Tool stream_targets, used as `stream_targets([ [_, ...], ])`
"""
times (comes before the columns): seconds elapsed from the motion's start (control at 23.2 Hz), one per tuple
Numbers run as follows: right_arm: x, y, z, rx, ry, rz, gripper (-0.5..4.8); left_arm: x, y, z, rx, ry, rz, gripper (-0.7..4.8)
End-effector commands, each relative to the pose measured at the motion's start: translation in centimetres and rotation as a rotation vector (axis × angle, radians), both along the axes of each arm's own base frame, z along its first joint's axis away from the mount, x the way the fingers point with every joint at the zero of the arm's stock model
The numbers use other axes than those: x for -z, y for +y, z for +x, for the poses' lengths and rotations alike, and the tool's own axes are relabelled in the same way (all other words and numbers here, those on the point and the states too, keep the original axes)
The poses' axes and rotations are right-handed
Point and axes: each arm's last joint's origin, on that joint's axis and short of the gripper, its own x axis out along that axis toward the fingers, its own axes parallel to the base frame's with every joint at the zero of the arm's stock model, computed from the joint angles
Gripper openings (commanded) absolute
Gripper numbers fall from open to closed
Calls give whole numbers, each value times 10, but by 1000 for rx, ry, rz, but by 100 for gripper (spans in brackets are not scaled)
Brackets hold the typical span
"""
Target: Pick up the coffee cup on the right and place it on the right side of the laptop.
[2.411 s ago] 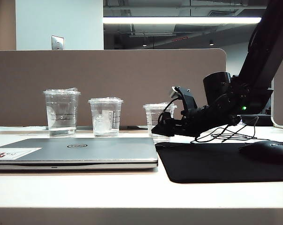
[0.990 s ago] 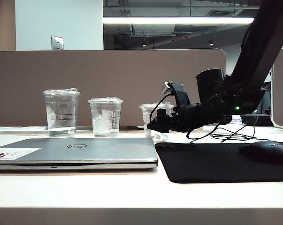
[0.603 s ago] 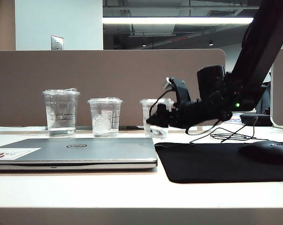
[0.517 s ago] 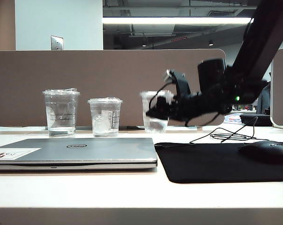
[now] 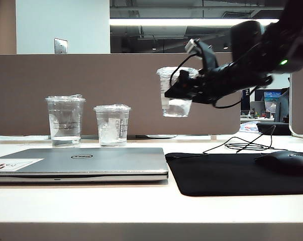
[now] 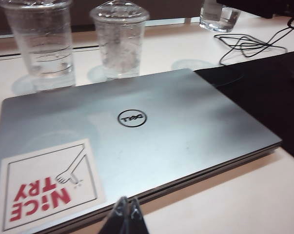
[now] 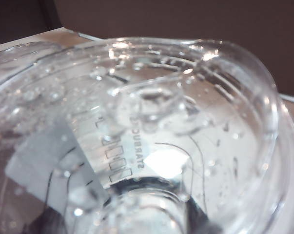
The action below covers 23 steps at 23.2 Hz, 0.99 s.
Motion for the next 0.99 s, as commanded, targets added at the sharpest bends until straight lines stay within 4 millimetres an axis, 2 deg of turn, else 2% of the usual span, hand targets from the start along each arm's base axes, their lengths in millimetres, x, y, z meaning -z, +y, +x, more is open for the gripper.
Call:
stream_targets([
  [0.04,-9,-8,-28,25,-27,4,301,-4,-4,-2,48,-37,-13,-5],
  [0.13,-6,-13,-46,55,-9,-6,301,-4,-7,-3,78,-36,-14,-5],
  [0.26,1,-18,-62,64,17,-16,301,-4,-8,-4,91,-36,-14,-5],
  [0.52,36,-26,-91,69,106,-41,301,-4,-8,-4,91,-36,-15,-5],
  [0.73,47,-29,-98,107,140,-63,301,-4,-8,-4,91,-36,-15,-5],
  [0.99,56,-27,-94,101,122,-57,301,-4,-8,-4,91,-36,-15,-5],
])
